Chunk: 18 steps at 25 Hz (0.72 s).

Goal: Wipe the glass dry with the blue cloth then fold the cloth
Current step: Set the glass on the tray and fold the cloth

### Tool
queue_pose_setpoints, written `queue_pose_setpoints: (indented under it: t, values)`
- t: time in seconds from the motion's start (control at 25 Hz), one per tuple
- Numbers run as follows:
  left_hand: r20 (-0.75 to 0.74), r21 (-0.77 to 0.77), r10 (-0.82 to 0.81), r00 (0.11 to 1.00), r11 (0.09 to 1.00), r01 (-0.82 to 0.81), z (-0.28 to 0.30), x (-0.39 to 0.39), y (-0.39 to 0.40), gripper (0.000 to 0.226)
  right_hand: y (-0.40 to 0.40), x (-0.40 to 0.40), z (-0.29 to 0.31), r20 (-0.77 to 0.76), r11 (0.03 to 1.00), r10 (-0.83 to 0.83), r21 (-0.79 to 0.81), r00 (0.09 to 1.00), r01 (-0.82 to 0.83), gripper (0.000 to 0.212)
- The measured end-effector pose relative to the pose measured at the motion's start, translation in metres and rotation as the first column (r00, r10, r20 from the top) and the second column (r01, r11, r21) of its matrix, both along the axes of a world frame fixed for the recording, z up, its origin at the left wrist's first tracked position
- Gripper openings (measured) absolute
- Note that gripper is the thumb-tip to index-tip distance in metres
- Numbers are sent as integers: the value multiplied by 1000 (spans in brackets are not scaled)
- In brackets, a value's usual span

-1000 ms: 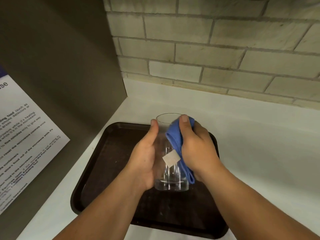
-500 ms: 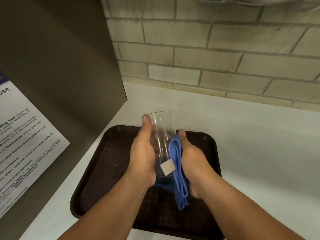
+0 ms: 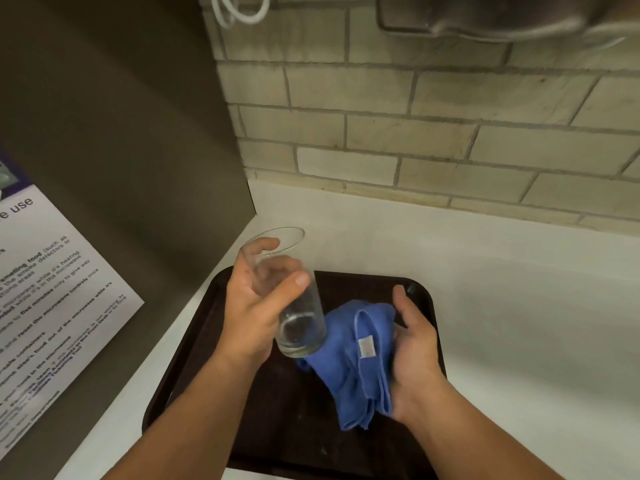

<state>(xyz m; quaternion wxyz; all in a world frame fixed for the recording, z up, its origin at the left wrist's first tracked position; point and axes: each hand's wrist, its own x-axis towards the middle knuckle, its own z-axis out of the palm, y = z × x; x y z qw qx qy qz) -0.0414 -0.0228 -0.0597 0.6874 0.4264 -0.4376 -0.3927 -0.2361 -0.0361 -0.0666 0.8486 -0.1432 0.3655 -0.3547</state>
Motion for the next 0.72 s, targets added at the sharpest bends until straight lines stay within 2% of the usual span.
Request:
queue_pose_setpoints:
  t: [0.12, 0.24, 0.44, 0.52, 0.64, 0.72]
  values:
    - [-28, 70, 14, 1000, 998, -12, -16, 12, 2, 60, -7, -12, 5, 187, 978, -177, -76, 966, 194, 77]
    - [47, 128, -44, 998, 991, 38, -33, 14, 5, 69, -16, -15, 24, 372, 966, -144, -149, 917, 212, 81]
    - [140, 230, -189, 972, 961, 153, -18, 23, 12, 103, -27, -13, 54, 443, 954, -73, -231, 894, 193, 98]
    - [173, 241, -149, 974, 965, 105, 12, 24, 4, 92, -29, -13, 64, 451, 943, -46, -275, 891, 188, 99]
    - [223, 229, -143, 964, 969, 91, 60, 11, -21, 52, -29, -9, 76, 472, 926, 13, -338, 881, 168, 98]
    - [220, 204, -170, 960, 971, 126, 81, -4, -34, 34, -29, -7, 82, 478, 916, 51, -372, 877, 149, 97]
